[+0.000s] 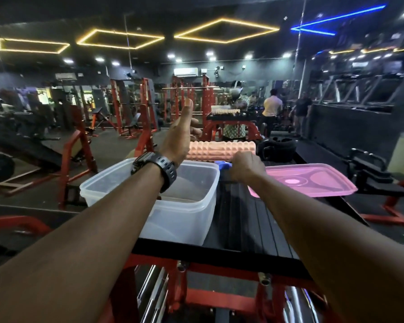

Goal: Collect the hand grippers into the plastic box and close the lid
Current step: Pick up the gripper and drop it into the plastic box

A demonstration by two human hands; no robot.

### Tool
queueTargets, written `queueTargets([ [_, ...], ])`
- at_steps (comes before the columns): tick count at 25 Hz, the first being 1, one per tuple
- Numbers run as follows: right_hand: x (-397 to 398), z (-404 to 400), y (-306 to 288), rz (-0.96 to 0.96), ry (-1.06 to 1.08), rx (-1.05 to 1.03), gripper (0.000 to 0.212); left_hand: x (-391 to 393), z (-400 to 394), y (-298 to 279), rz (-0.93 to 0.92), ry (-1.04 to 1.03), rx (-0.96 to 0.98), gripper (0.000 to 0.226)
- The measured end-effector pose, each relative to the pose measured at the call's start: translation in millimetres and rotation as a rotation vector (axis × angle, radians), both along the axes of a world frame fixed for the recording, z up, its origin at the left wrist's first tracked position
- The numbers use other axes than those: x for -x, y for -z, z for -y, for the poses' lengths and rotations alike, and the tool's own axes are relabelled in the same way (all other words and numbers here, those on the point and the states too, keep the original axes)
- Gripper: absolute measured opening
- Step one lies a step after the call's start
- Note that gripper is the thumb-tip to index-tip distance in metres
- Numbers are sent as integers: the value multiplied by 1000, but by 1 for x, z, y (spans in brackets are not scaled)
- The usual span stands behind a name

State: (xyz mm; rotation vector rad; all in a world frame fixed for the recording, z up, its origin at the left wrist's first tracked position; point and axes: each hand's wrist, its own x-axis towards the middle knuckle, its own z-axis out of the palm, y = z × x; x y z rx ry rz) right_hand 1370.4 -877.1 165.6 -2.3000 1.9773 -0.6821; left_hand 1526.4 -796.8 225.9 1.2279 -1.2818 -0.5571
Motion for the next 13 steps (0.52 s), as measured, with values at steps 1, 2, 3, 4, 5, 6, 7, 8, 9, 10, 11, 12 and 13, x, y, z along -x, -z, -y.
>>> queueTargets([
  [1,5,-8,-11,23,11,12,33,-3,-2,-2,-7,18,3,80],
  [2,8,-17,-25,38,22,34,31,-6,-3,-6,-17,45,10,79],
  [3,11,-27,-40,45,33,59,26,-9,-5,-10,-33,73,23,79],
  [4,12,-38,-57,50,44,86,21,-14,-7,-14,-43,98,37,81],
  [5,10,-51,-73,58,56,112,20,-19,-9,-18,-34,115,49,86],
  [6,7,-65,-87,73,71,131,25,-25,-10,-20,-11,121,64,91],
  [7,2,-80,-100,76,85,151,30,-32,-10,-21,12,122,81,94],
  [8,-6,-98,-110,42,92,175,29,-41,-12,-22,29,126,95,96],
  [9,-16,-115,-116,-1,90,201,25,-51,-13,-22,40,135,108,97],
  [10,-26,-131,-120,-37,89,216,22,-61,-14,-23,46,144,115,98],
  [11,-35,-146,-122,-58,89,223,17,-68,-16,-23,49,158,118,99],
  [12,-43,-160,-120,-74,91,218,10,-73,-18,-23,51,179,121,99],
  [13,-50,-173,-117,-74,91,198,13,-76,-21,-23,44,203,123,99],
])
